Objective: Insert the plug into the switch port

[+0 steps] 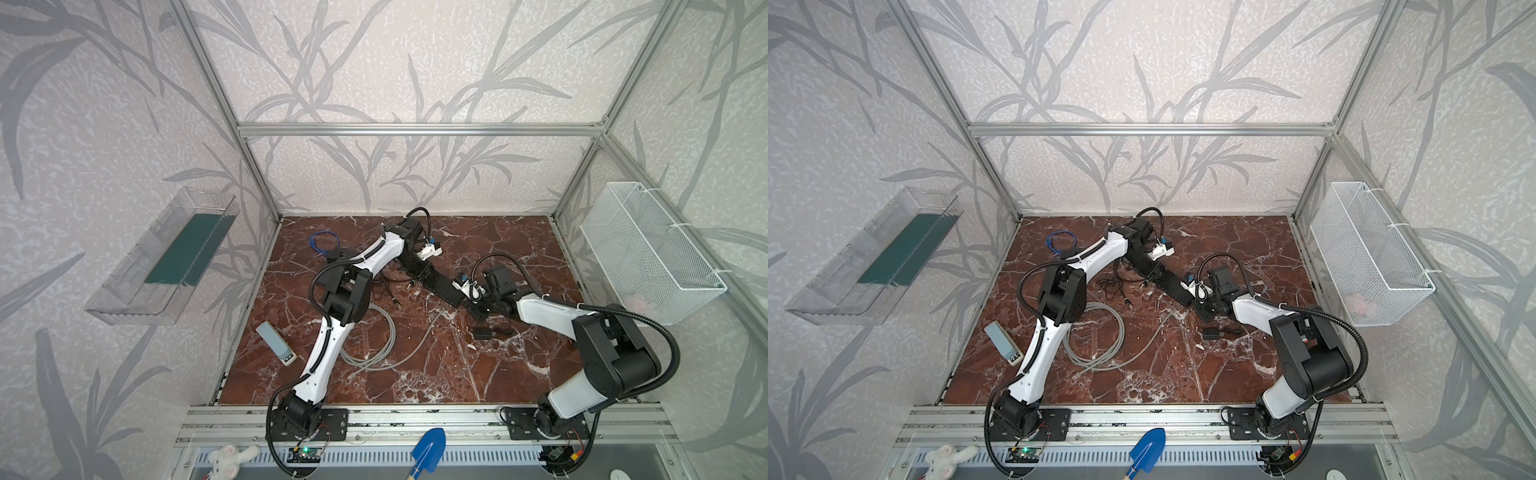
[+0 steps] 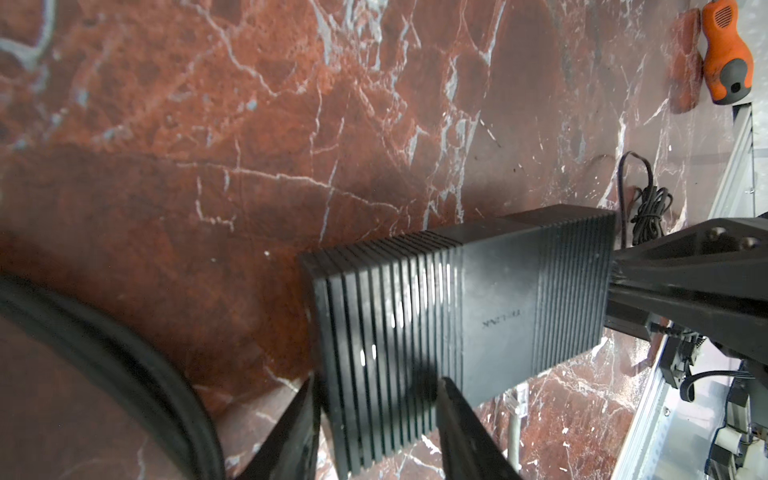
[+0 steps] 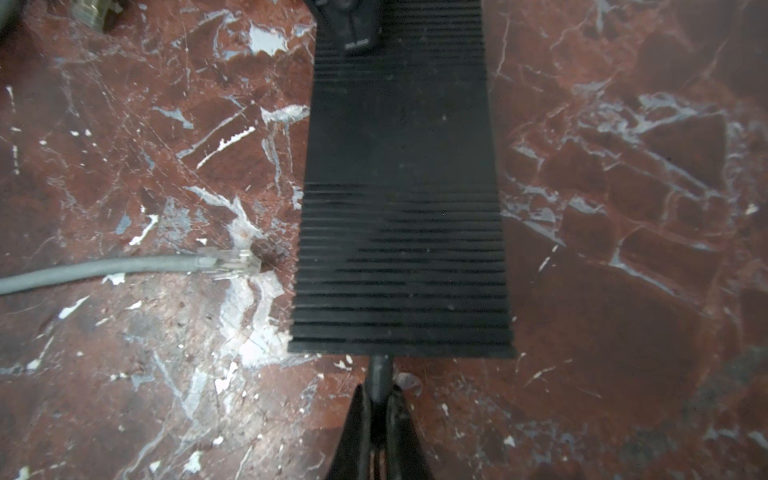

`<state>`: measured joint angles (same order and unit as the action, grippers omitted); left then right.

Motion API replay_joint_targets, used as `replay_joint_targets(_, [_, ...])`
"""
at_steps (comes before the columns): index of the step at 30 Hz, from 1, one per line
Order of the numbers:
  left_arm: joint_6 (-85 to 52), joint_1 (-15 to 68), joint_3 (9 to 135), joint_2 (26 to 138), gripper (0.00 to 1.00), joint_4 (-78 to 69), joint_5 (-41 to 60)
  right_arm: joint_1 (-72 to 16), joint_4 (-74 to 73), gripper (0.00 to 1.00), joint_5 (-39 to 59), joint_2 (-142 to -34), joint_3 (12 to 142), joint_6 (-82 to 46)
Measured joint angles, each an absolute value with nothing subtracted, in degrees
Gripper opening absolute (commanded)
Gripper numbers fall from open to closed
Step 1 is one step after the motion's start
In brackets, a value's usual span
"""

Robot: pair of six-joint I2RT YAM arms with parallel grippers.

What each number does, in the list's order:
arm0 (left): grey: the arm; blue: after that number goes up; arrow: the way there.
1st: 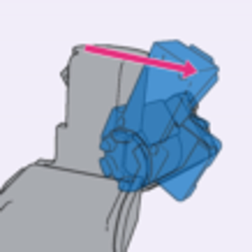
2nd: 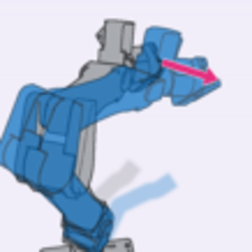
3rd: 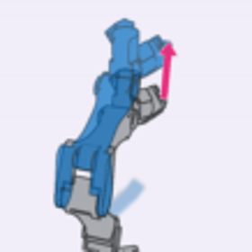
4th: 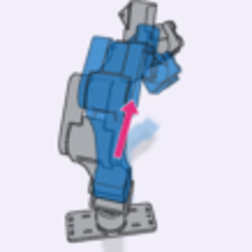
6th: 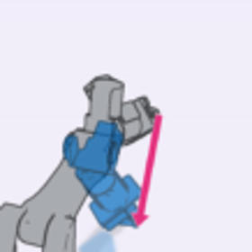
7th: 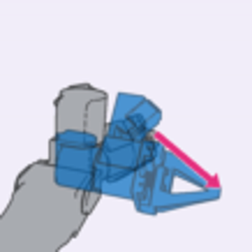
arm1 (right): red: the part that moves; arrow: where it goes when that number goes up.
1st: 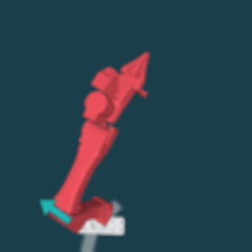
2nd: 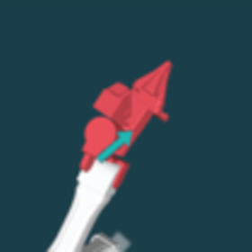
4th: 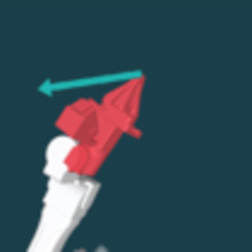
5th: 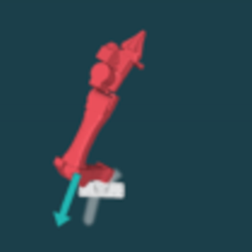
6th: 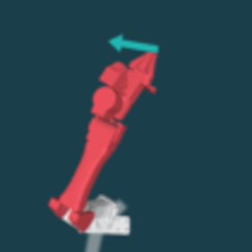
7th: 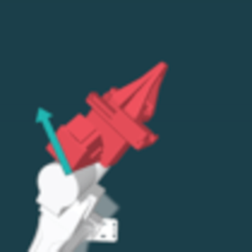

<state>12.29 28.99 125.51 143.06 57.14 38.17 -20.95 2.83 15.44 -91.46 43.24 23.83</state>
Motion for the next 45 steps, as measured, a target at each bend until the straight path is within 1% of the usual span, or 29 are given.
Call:
replay_joint_targets(4, [12.3, 29.3, 125.5, 143.1, 0.44, 57.1, 37.1, -20.9, 2.9, 0.0, 15.4, -91.8, 43.2, 23.6])
replay_joint_targets(7, [10.4, 29.8, 125.6, 143.1, 0.44, 56.5, 36.0, -20.9, 3.8, 0.04, 13.5, -91.8, 43.4, 23.8])
replay_joint_targets(12, [5.1, 31.5, 125.8, 143.1, 0.44, 54.7, 35.3, -19.4, 9.3, 0.19, 11.0, -91.8, 46.6, 24.1])
replay_joint_targets(14, [2.6, 32.6, 126.0, 143.1, 0.44, 53.9, 33.3, -18.2, 12.0, 0.25, 9.6, -91.5, 48.6, 24.2])
replay_joint_targets(21, [-3.5, 35.8, 126.0, 143.1, 0.45, 52.1, 34.0, -16.5, 12.5, 0.42, 9.0, -90.0, 50.9, 23.0])
replay_joint_targets(24, [-4.8, 36.9, 125.9, 143.0, 0.46, 51.7, 33.9, -16.4, 15.3, 0.57, 8.4, -86.7, 51.8, 19.0])
replay_joint_targets(27, [-5.8, 36.8, 125.7, 142.9, 0.48, 50.9, 33.3, -16.3, 19.0, 0.7, 8.4, -82.2, 52.9, 11.7])
replay_joint_targets(28, [-6.2, 36.6, 125.7, 142.8, 0.48, 50.7, 32.9, -16.3, 20.2, 0.77, 8.6, -80.7, 53.0, 9.0])
replay_joint_targets(29, [-6.6, 36.4, 125.6, 142.5, 0.49, 50.4, 32.5, -16.3, 21.5, 0.81, 9.0, -79.3, 53.0, 6.6])
replay_joint_targets(33, [-8.1, 35.4, 124.9, 141.0, 0.5, 49.0, 31.3, -17.5, 24.3, 0.81, 11.0, -74.5, 49.7, 1.2])
replay_joint_targets(37, [-9.3, 34.5, 124.7, 138.6, 0.5, 47.5, 31.0, -18.6, 27.6, 0.81, 14.0, -70.8, 44.9, 0.5])
replay_joint_targets(42, [-9.7, 33.6, 124.7, 135.9, 0.5, 46.5, 30.6, -18.7, 31.5, 0.81, 16.5, -71.9, 44.7, 5.5])
replay_joint_targets(45, [-9.7, 33.4, 124.2, 135.1, 0.5, 46.0, 30.5, -19.3, 34.7, 0.8, 16.7, -74.6, 46.6, 12.1])
